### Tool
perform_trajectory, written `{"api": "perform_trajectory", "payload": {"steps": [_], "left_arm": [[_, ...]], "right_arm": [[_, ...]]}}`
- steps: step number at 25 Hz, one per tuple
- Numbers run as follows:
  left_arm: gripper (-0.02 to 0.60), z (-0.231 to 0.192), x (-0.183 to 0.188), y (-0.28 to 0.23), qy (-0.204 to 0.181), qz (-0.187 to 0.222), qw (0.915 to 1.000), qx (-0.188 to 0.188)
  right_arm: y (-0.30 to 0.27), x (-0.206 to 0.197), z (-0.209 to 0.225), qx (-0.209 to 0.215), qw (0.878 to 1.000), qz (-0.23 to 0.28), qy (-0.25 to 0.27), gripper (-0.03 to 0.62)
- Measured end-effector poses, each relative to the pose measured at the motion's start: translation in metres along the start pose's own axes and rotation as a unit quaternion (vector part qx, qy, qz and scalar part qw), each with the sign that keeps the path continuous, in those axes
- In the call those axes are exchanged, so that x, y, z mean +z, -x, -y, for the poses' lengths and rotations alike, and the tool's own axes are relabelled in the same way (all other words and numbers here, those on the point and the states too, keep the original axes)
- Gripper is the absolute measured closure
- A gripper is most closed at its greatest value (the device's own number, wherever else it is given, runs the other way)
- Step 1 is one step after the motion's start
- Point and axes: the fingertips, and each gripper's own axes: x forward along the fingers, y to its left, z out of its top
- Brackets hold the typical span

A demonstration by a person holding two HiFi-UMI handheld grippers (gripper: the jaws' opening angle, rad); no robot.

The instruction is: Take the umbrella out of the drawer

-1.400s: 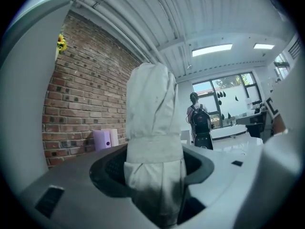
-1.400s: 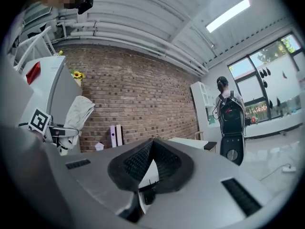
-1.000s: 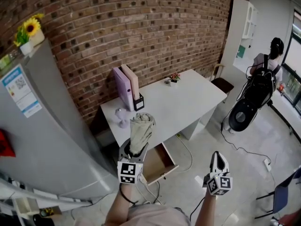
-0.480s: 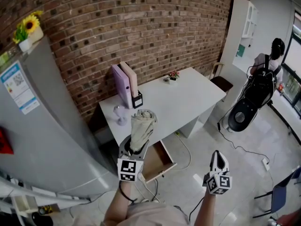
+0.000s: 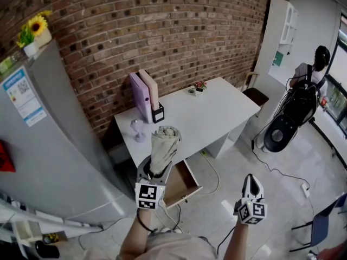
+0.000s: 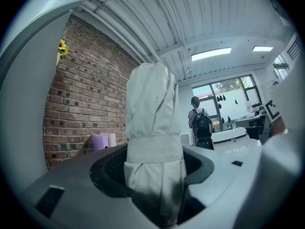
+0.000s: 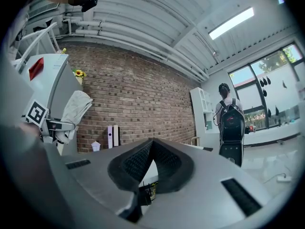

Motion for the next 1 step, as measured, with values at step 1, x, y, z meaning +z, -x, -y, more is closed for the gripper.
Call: {"api": "perform_trajectory", "payload": {"steps": [1], "left_arm": [[0.3, 0.0012, 0.0006, 0.001, 0.0, 0.001, 1.0, 0.0]], "right_arm": [[0.0008, -0.0001, 0.0009, 0.0, 1.0, -0.001, 0.001, 0.577]]}}
